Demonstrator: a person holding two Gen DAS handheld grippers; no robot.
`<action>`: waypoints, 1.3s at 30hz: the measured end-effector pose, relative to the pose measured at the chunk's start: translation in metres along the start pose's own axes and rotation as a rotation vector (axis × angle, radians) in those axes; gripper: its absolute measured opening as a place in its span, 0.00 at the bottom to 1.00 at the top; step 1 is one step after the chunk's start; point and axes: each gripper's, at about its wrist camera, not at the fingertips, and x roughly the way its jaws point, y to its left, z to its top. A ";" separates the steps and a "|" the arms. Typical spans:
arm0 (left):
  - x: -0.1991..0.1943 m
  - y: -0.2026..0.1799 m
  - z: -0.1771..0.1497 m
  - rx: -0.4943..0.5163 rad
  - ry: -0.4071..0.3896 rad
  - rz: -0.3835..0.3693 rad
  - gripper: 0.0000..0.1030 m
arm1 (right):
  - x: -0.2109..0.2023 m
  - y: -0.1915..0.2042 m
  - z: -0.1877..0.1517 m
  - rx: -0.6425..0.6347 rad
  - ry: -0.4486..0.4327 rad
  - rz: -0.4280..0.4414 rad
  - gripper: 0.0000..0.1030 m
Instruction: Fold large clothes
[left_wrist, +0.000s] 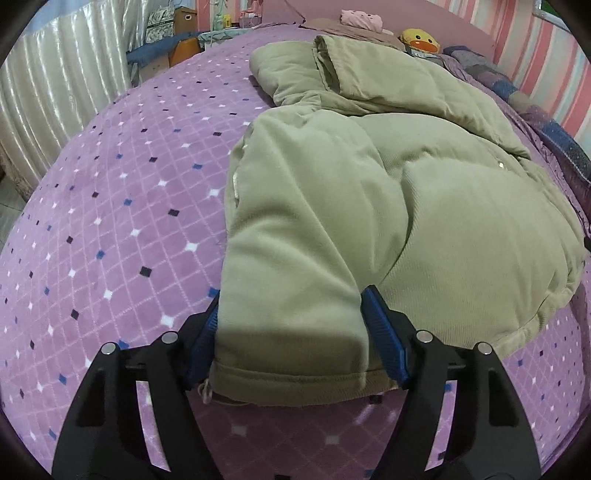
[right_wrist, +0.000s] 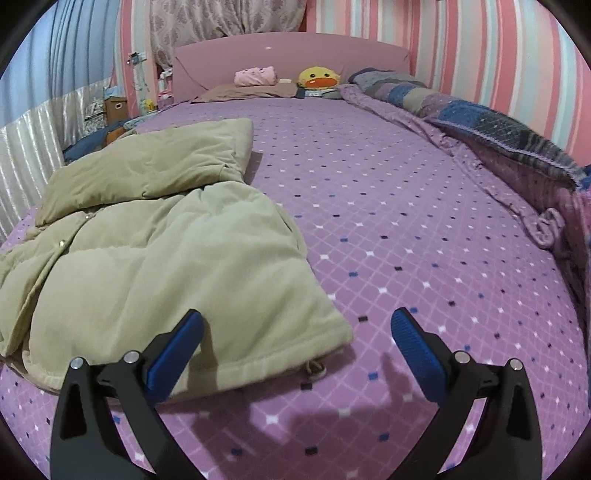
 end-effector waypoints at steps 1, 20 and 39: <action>0.000 0.001 0.000 -0.003 0.004 -0.003 0.70 | 0.004 -0.005 0.003 0.010 0.006 0.025 0.98; 0.013 0.005 0.009 -0.002 0.041 0.065 0.92 | 0.081 -0.006 0.004 -0.075 0.226 0.310 0.85; 0.000 -0.022 0.009 0.129 0.038 0.092 0.33 | 0.046 0.029 -0.008 -0.108 0.206 0.273 0.20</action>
